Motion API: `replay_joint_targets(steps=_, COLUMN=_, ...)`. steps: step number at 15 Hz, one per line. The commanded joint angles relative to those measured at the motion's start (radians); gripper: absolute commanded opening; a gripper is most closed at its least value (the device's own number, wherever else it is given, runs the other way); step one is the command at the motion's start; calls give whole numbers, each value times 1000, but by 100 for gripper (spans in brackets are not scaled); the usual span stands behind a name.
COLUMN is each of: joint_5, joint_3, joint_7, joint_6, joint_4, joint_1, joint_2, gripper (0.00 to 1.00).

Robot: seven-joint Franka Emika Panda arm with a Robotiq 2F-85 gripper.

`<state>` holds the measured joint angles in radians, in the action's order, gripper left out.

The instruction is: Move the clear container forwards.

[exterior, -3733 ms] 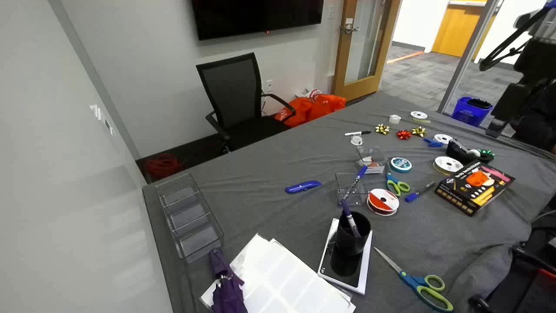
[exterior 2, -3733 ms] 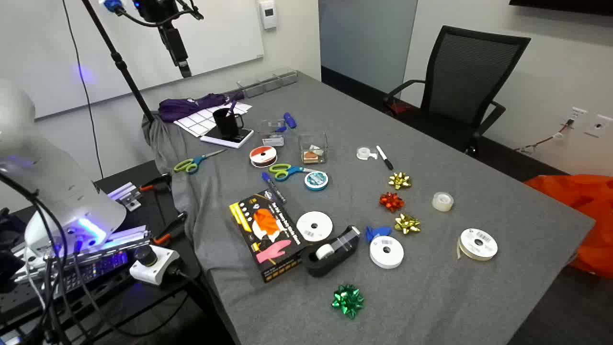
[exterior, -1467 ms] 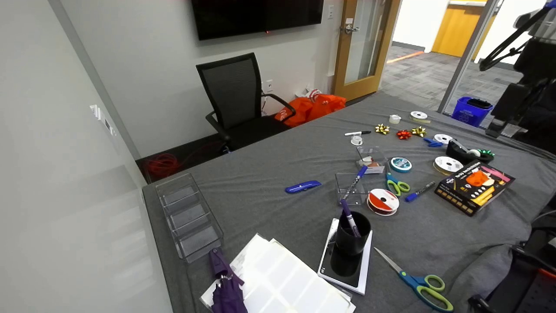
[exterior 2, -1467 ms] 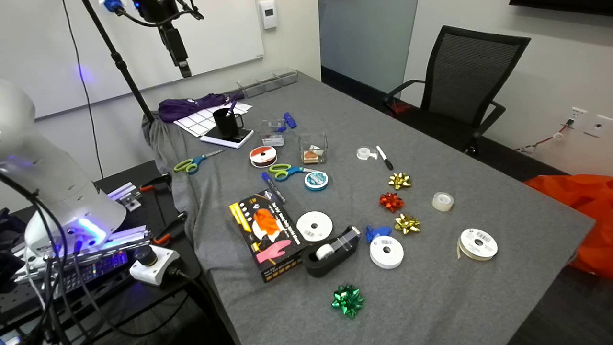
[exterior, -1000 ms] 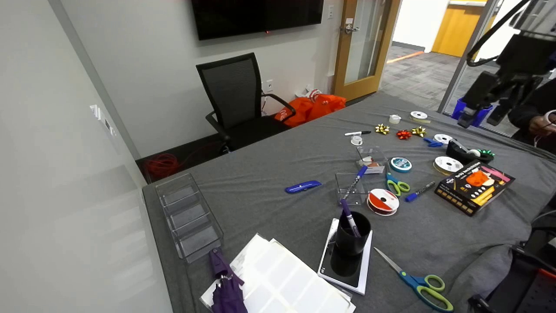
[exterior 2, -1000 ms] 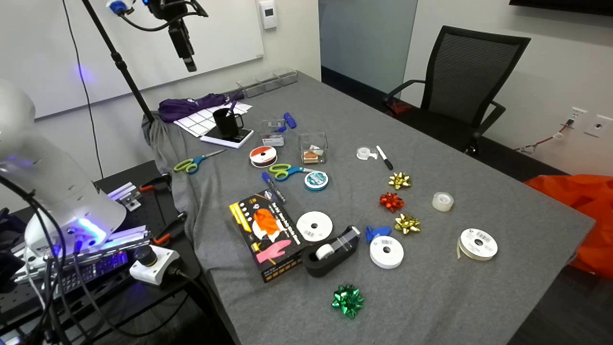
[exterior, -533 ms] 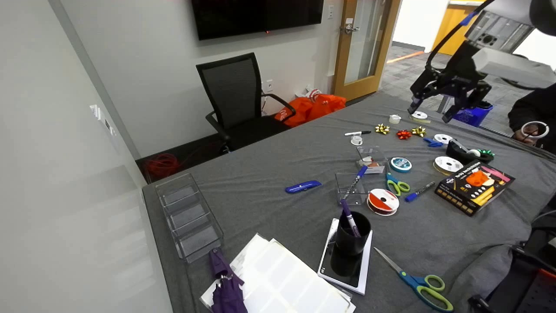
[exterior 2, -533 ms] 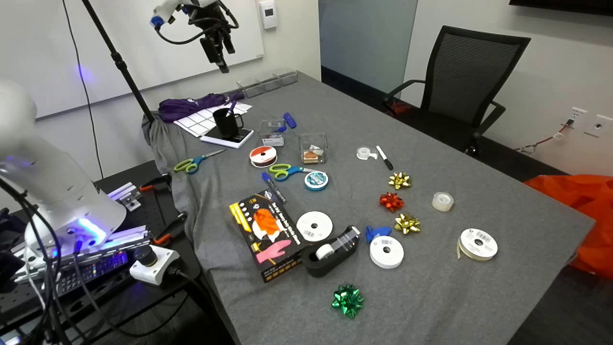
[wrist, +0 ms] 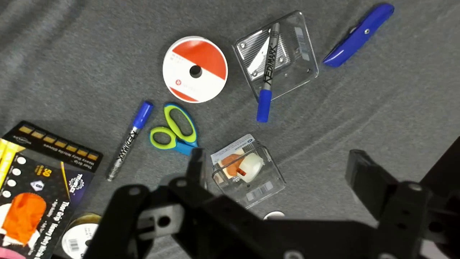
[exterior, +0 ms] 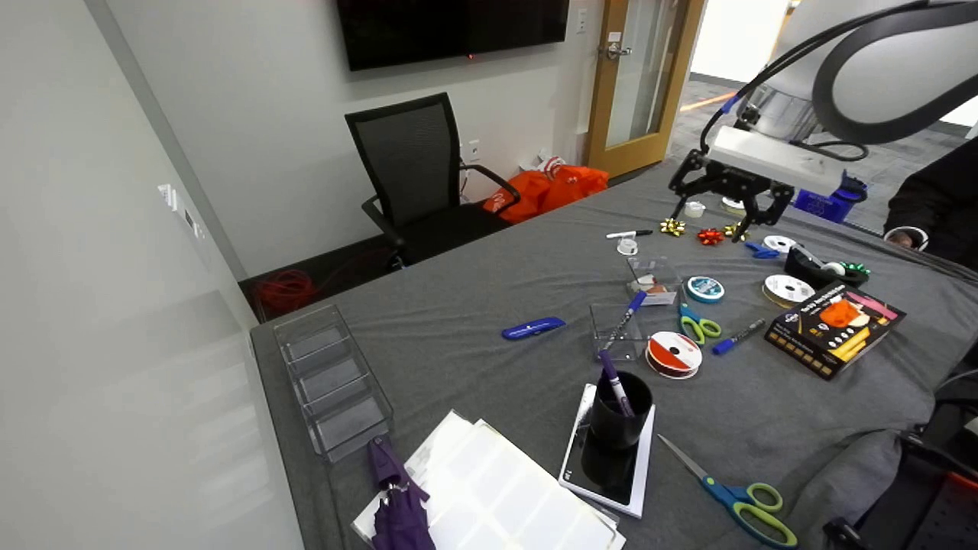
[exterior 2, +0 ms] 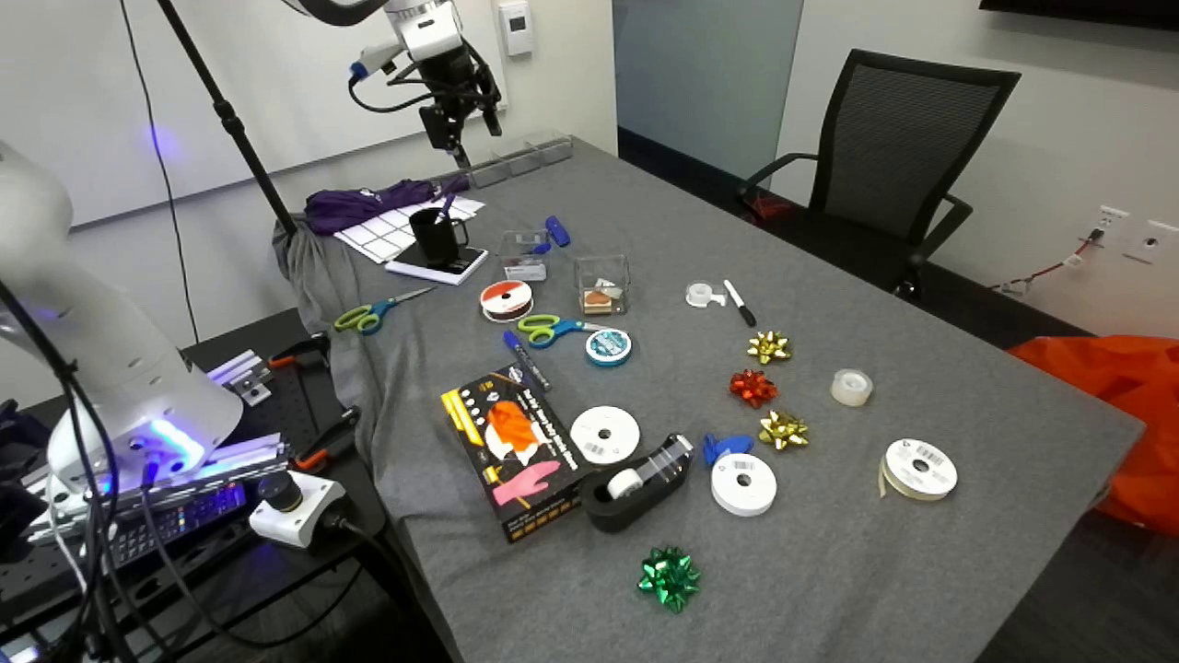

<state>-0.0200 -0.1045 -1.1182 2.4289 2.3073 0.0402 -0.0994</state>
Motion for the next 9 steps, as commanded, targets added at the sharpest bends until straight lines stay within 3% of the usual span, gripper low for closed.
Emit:
replay_joint_targets(steps=1, joint_5=20, joint_3=10, joint_7=-37, joint_6=-43, joint_4=-100, joint_1=-29, joint_2=116, gripper=100)
replay_joint_targets(steps=6, joint_5=24, joint_3=25, joint_7=76, joint_6=-176, joint_4=-191, joint_1=-67, joint_2=218, gripper=100)
replay_joint_targets(steps=9, joint_5=24, joint_3=37, joint_7=60, joint_6=-148, joint_4=-163, joint_1=-82, joint_2=202, gripper=100)
